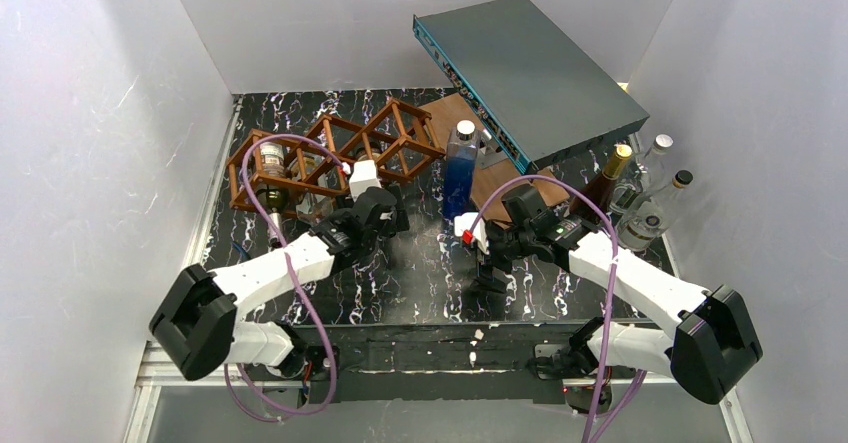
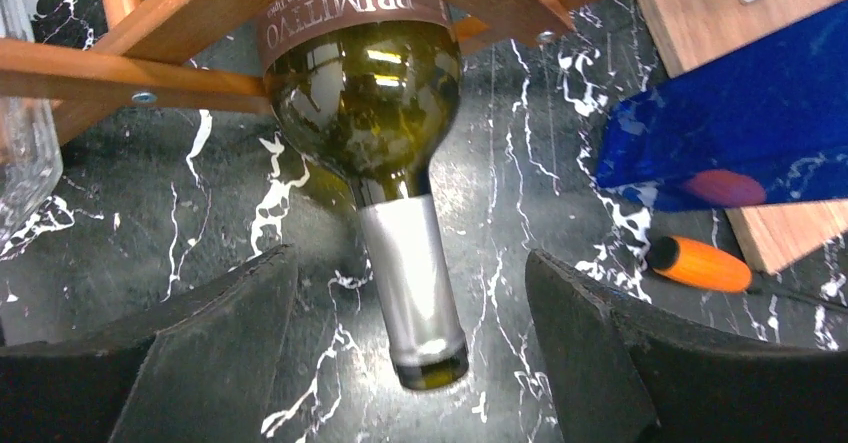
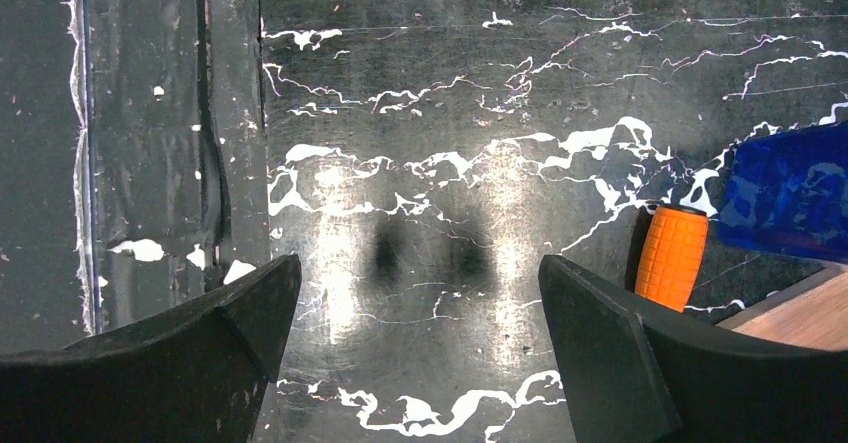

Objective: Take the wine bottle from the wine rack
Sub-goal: Adjust the distractor at the center of the board, then pick up the wine bottle from the wine rack.

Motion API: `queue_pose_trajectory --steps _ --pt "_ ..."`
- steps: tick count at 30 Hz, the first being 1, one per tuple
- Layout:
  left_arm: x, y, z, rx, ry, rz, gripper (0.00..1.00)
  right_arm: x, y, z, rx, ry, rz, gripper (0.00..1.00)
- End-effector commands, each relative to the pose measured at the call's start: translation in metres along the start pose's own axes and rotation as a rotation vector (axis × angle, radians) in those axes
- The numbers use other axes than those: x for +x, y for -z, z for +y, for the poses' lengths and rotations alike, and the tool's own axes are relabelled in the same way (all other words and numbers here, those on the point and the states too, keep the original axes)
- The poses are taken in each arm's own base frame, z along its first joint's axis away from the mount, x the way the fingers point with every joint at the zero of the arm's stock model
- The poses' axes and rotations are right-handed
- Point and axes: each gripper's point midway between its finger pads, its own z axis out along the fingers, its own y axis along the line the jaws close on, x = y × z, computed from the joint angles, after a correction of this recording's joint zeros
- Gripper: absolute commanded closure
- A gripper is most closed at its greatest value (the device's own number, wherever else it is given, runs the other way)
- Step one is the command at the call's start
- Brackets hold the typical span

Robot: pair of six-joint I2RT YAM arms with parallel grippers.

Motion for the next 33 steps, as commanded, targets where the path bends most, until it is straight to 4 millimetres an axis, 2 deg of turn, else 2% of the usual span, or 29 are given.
queue_pose_trajectory --steps 1,8,26,33 --pt "-0.007 -0.020 0.006 -0.052 0.011 -0.047 0.19 -0.003 0.001 -0.004 0.015 0.031 -0.015 0.02" --pt "-0.004 -0.039 0.012 -0.107 0.011 -0.035 0.27 0.001 0.000 -0.005 0.017 0.032 -0.002 0.02" --pt "-0.003 -0.066 0.008 -0.122 0.042 -0.053 0.36 0.008 -0.003 -0.003 0.002 0.034 0.019 0.02" --pt "-0.002 -0.068 0.008 -0.123 0.043 -0.052 0.47 0.010 -0.003 -0.003 -0.001 0.034 0.025 0.02"
